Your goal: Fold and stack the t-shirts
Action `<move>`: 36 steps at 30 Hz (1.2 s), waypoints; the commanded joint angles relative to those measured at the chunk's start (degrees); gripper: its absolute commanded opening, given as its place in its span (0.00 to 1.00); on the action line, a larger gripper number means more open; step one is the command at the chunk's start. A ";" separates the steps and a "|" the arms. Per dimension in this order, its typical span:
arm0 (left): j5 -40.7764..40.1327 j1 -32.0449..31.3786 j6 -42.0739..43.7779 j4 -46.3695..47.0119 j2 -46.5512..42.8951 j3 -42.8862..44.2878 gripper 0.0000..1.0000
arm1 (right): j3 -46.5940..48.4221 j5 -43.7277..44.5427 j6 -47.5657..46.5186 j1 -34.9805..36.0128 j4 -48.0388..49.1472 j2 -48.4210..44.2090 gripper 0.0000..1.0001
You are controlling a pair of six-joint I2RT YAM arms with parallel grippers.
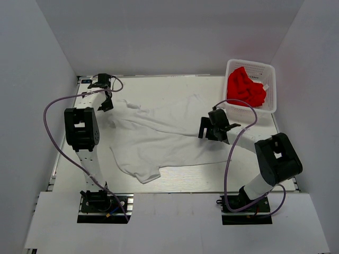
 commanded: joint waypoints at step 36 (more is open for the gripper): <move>34.67 -5.06 -5.58 5.49 15.18 16.13 1.00 | 1.10 -5.37 -4.95 1.05 6.43 -5.67 0.90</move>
